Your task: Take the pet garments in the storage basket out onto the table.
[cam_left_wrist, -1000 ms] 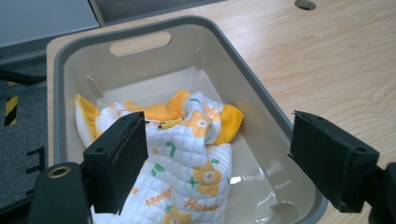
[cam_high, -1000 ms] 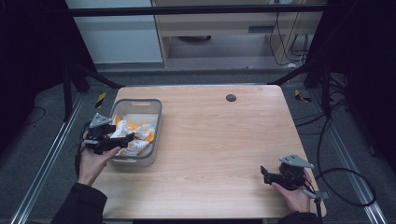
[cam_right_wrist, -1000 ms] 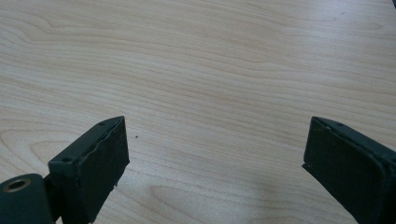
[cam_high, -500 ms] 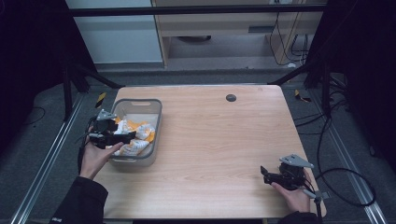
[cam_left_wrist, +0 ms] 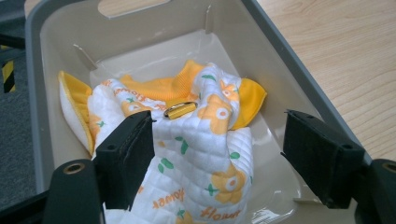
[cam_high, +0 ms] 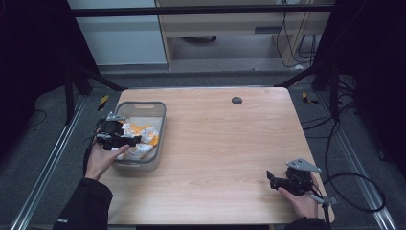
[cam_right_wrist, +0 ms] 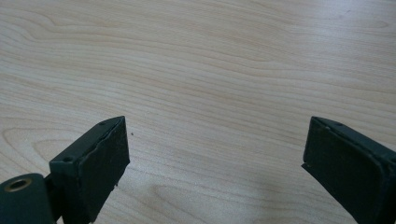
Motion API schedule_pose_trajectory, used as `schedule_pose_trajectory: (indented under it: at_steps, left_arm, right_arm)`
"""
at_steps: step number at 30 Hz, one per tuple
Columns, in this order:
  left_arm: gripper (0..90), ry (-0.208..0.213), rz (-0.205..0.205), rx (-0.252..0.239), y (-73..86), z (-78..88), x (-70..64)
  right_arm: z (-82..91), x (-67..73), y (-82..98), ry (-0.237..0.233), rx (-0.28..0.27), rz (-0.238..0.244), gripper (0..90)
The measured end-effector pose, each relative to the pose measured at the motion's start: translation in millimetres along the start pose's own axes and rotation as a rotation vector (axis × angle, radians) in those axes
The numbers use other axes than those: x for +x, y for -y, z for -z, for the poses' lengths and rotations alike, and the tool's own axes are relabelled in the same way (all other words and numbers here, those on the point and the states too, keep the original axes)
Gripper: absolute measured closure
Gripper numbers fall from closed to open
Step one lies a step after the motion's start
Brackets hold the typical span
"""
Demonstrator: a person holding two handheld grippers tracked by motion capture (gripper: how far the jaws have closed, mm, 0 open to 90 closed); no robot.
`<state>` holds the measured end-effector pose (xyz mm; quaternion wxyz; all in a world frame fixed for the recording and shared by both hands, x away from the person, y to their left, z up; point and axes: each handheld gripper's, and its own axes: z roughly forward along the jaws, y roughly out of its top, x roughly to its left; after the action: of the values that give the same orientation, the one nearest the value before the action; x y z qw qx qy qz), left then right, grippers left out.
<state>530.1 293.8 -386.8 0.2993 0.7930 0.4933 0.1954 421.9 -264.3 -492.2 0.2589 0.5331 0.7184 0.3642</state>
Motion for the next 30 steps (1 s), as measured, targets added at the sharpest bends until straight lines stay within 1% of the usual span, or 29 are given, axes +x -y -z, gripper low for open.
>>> schedule_pose_trajectory:
  at_steps: [8, 11, 14, 16, 17, 22, 28, 30]
  left_arm:
    - [25.9, -0.004, -0.006, 0.044, -0.1, -11.0, 0.0]
    - [27.1, -0.004, -0.004, 0.053, -0.1, -14.3, -1.4]
    - [29.7, -0.011, -0.012, 0.066, 0.0, -17.1, -0.7]
    - [31.7, -0.016, -0.011, 0.072, 0.7, -19.0, -1.2]
    - [32.6, -0.016, -0.018, 0.079, 0.8, -19.4, -0.6]
    - [37.7, -0.017, -0.007, 0.097, 2.5, -23.0, 1.4]
    - [44.6, -0.028, -0.010, 0.133, 4.9, -28.5, 2.5]
    - [47.3, -0.027, -0.004, 0.146, 5.0, -30.2, 3.4]
  right_arm:
    - [-0.9, -0.3, 0.2, 0.004, 0.002, 0.008, 7.3]
    - [-1.0, -0.2, 0.3, 0.002, 0.003, 0.008, 7.3]
    - [-1.0, -0.1, 0.3, 0.001, 0.005, 0.009, 7.4]
    - [-1.2, -0.2, 0.4, 0.001, 0.005, 0.012, 7.6]
    - [-1.1, -0.1, 0.3, -0.002, 0.007, 0.012, 7.7]
    - [-1.2, 0.6, 0.3, -0.004, 0.012, 0.010, 7.9]
    - [-1.5, 0.8, 0.4, -0.005, 0.016, 0.009, 8.0]
    - [-2.2, 0.4, 0.7, -0.003, 0.013, 0.020, 8.1]
